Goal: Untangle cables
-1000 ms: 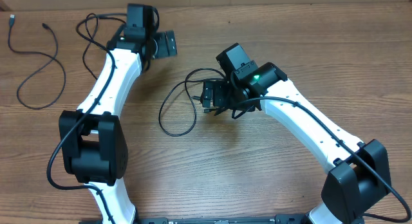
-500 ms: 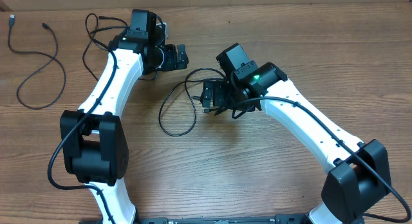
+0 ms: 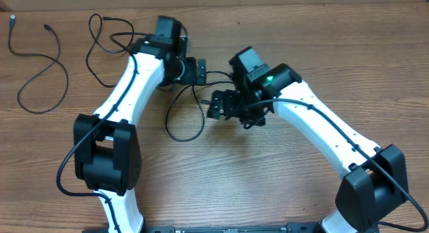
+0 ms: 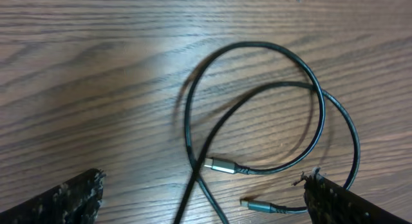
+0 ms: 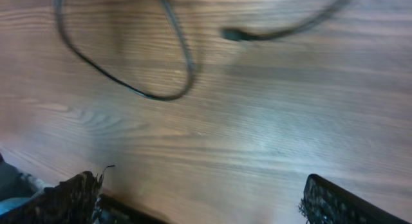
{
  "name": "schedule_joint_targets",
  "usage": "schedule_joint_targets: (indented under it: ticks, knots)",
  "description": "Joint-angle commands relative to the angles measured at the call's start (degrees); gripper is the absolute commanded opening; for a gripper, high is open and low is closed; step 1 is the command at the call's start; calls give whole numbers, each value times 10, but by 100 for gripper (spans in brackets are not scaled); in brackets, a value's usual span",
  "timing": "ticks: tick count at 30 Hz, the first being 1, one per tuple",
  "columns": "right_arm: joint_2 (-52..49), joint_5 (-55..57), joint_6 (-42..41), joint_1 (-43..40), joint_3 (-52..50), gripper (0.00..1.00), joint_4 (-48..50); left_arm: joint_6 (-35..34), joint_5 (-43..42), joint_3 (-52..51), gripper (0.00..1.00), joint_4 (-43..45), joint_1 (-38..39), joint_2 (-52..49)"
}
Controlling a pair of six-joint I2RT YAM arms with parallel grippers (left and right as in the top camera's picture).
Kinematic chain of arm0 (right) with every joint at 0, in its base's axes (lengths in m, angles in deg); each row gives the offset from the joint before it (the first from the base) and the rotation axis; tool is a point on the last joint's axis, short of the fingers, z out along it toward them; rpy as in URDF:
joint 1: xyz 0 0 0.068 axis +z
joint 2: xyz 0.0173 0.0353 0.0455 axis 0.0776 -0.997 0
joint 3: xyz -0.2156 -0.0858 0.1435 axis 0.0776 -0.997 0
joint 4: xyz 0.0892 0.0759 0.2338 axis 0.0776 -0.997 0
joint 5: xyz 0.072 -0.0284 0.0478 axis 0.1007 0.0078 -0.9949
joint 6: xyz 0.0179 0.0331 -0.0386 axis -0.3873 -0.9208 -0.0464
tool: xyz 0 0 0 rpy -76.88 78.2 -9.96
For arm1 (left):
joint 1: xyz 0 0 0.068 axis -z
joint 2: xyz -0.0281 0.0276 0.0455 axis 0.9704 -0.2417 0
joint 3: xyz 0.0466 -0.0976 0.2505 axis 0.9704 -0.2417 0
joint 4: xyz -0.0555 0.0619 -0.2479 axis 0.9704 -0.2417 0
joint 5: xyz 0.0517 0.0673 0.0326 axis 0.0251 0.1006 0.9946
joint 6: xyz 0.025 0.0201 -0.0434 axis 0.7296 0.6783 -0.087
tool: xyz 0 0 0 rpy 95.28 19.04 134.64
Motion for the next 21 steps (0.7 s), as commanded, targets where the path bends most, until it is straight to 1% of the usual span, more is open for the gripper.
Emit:
schedule_joint_targets:
  ticks: [1,8,12,16,21]
  knots:
    - [6,-12,0,-57,1,100,-35,-11,51,1,99,-1,29,-2]
    - [51,-11,52,-187,1,100,-99,-35,105,1,100,-1,73,-28]
    - [70,-10,78,-239,1,100,-125,-94,131,1,100,-1,77,-53]
    - [71,0,78,-264,0,100,-140,-162,139,1,100,0,76,-89]
    - [71,6,78,-263,0,100,-136,-170,136,1,99,0,78,-120]
